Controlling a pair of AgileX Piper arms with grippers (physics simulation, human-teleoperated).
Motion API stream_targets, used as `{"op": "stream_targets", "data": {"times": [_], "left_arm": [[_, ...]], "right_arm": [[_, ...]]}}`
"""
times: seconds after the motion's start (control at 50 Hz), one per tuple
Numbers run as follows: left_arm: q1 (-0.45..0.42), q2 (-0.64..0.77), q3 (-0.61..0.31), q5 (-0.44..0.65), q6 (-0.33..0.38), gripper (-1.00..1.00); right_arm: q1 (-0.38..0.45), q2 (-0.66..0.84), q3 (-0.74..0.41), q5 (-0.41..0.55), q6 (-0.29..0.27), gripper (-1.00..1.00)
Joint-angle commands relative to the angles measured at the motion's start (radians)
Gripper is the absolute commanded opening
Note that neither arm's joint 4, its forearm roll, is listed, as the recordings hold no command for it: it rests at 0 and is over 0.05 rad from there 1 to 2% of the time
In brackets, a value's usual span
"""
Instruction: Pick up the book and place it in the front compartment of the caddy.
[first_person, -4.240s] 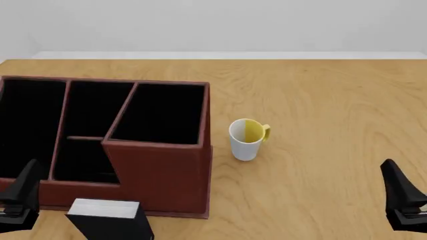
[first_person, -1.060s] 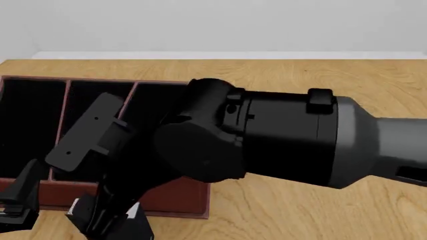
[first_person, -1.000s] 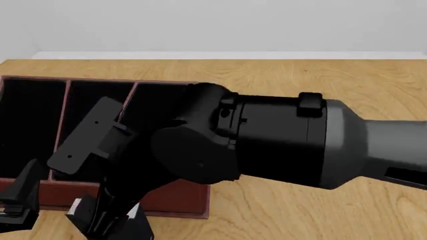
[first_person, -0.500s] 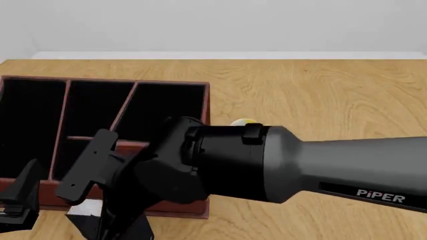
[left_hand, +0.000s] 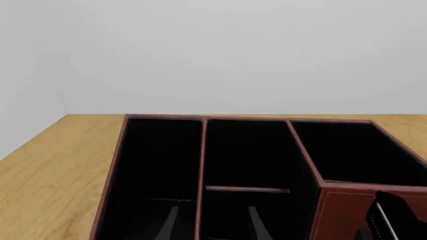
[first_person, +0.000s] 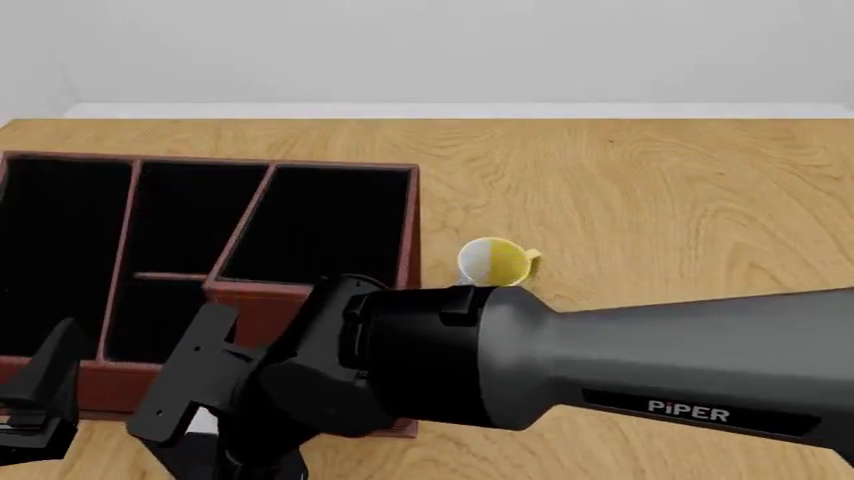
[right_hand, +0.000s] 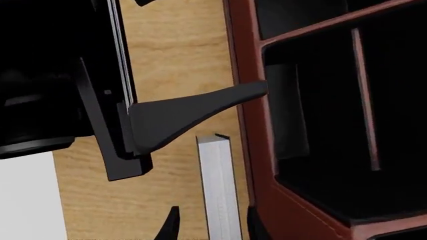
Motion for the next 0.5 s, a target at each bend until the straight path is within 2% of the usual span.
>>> {"op": "stream_targets", "data": {"times": [0.02, 0.08, 0.1, 0.5], "left_arm": [[0.000, 0.000, 0.000, 0.000, 0.000, 1.00], [0.000, 0.000, 0.000, 0.000, 0.000, 1.00], [0.000, 0.000, 0.000, 0.000, 0.000, 1.00], [0.000, 0.000, 0.000, 0.000, 0.000, 1.00]], "right_arm": [[-0.002, 0.019, 0.006, 0.009, -0.009, 1.00], [-0.001, 0.023, 0.007, 0.012, -0.010, 1.00], [-0.005, 0.024, 0.007, 0.011, -0.014, -1.00], [0.022, -0.004, -0.026, 0.053, -0.022, -1.00]]}}
